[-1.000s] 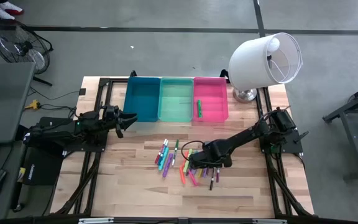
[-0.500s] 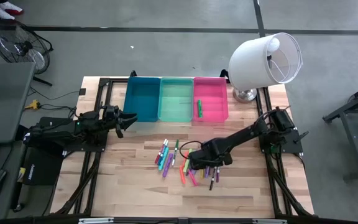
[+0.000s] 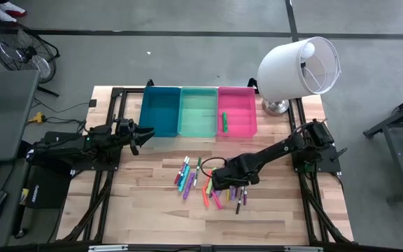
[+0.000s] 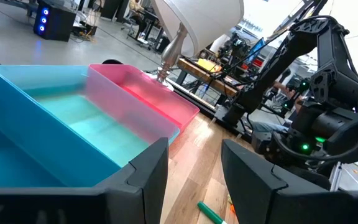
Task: Pick & Place Markers
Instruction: Put the right purple highlighter pen into the pink bin
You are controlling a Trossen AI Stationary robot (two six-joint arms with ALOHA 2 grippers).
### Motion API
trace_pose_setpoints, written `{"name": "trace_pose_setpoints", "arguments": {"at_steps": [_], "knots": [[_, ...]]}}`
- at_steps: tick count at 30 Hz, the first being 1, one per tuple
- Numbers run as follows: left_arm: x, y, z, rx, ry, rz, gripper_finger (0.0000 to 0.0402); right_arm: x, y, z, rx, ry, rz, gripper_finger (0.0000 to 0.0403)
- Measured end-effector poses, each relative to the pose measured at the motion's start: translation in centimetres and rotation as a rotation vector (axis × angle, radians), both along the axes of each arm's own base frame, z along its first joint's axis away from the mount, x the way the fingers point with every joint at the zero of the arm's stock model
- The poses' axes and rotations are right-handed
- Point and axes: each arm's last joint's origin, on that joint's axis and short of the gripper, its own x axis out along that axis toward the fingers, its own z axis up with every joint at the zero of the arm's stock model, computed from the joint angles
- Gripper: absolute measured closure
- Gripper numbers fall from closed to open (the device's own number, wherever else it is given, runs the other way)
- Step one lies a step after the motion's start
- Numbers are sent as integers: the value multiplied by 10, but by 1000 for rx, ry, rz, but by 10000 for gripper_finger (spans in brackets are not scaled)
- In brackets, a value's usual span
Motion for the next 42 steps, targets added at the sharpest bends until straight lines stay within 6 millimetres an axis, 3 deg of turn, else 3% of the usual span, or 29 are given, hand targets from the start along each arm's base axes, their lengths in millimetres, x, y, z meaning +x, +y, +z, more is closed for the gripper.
{"name": "trace_pose_setpoints", "arguments": {"at_steps": [12,42], "knots": [[0,0,0,0,0,0,254,-5,-2,-10,-27,7,-42,204],[0,0,0,0,0,0,254,-15,-4,-12,-110,106,-112,204]]}}
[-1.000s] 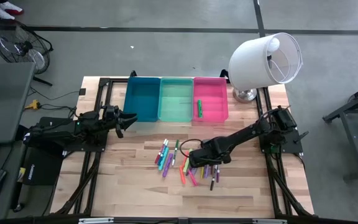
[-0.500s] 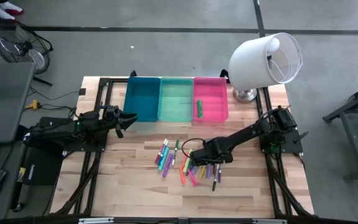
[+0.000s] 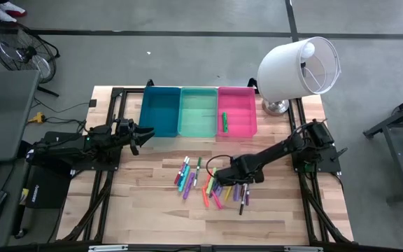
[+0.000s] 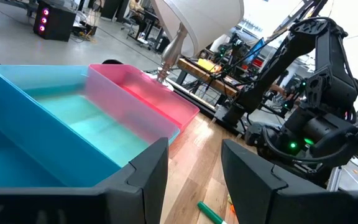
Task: Pick & Place Markers
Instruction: Put the right purple highlighter pen into the pink bin
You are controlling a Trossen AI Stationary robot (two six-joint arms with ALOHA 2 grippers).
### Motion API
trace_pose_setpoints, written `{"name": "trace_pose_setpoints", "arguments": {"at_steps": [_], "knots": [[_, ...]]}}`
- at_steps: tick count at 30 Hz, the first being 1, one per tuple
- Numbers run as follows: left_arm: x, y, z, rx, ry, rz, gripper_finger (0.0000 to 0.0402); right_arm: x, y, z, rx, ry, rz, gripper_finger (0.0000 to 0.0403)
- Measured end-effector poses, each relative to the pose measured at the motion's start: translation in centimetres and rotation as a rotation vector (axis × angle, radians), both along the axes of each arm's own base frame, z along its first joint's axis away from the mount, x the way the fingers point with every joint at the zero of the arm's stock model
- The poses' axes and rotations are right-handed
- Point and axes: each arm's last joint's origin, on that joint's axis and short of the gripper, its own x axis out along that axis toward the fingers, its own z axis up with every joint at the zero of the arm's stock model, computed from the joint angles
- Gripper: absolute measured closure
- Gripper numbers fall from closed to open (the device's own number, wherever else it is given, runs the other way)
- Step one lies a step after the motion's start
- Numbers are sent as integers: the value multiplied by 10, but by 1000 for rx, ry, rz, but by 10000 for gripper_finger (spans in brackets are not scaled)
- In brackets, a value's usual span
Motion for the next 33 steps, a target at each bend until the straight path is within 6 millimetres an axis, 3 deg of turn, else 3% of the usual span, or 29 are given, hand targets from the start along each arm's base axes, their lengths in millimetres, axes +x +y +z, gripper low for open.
{"name": "trace_pose_setpoints", "arguments": {"at_steps": [33], "knots": [[0,0,0,0,0,0,254,-1,17,-7,62,9,-39,204]]}}
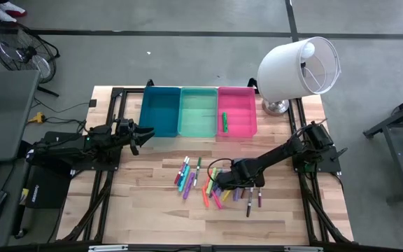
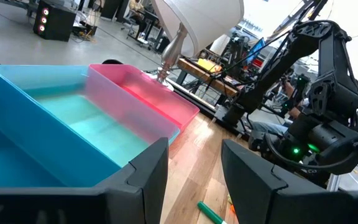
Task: Pick & Place Markers
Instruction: Put the right purple highlighter pen into the pink bin
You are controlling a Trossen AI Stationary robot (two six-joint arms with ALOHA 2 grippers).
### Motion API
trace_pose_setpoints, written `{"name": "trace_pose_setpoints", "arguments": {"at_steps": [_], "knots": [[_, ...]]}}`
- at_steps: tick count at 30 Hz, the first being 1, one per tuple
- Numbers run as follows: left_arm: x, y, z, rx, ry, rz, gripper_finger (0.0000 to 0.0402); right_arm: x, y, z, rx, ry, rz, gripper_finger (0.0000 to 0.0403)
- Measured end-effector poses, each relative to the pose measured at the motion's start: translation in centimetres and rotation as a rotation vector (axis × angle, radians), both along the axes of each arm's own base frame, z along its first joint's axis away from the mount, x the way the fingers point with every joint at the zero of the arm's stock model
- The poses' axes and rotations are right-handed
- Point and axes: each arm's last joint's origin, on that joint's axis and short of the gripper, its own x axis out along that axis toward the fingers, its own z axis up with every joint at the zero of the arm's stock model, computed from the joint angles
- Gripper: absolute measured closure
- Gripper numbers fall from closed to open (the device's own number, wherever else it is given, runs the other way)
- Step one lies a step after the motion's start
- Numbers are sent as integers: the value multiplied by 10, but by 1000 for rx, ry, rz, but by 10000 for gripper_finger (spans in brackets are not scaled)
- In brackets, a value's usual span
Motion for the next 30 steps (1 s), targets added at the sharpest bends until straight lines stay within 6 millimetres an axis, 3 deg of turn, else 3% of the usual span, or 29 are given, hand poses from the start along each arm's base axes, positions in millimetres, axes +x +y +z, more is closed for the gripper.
{"name": "trace_pose_setpoints", "arguments": {"at_steps": [9,24,30], "knots": [[0,0,0,0,0,0,254,0,0,0,12,0,-5,212],[0,0,0,0,0,0,254,1,1,0,34,-4,-3,327],[0,0,0,0,0,0,254,1,1,0,29,-5,2,344]]}}
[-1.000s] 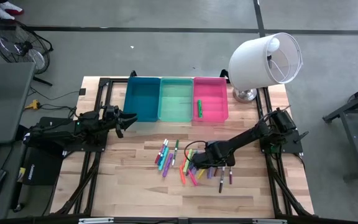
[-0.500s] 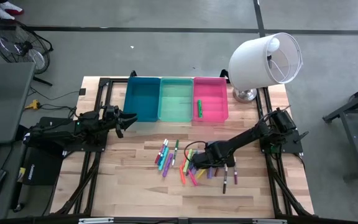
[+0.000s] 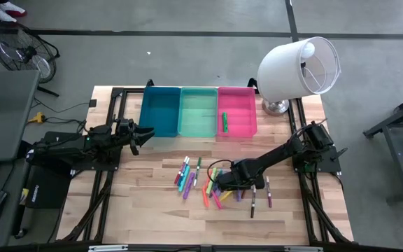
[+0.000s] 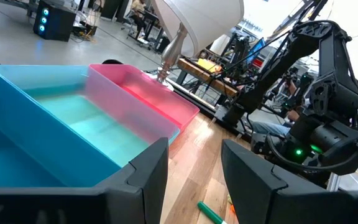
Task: Pick & Place Markers
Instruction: Put the right purple highlighter pen into the pink bin
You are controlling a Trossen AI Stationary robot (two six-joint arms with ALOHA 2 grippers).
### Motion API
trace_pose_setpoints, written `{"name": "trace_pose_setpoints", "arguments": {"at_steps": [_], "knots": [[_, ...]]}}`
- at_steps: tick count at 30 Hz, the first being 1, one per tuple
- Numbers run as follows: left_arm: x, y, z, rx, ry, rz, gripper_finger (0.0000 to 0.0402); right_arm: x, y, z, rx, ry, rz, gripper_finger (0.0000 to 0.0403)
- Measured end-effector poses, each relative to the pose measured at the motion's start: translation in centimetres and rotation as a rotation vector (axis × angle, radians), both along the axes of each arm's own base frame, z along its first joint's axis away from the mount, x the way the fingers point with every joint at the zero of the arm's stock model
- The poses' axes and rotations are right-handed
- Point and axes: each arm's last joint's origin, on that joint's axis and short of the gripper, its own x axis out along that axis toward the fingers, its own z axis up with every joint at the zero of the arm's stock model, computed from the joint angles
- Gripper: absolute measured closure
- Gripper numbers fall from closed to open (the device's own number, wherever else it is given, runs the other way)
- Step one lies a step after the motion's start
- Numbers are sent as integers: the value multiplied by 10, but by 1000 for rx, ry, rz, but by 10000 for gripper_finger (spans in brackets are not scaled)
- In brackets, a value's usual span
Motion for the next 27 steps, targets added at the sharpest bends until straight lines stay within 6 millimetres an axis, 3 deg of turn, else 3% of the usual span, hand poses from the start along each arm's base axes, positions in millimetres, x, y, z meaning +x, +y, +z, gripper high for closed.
{"name": "trace_pose_setpoints", "arguments": {"at_steps": [10,14,27], "knots": [[0,0,0,0,0,1,254,2,-6,3,-9,-26,64,347],[0,0,0,0,0,1,254,5,-15,15,-25,-83,77,345],[0,0,0,0,0,0,254,8,-82,60,-133,-240,94,345]]}}
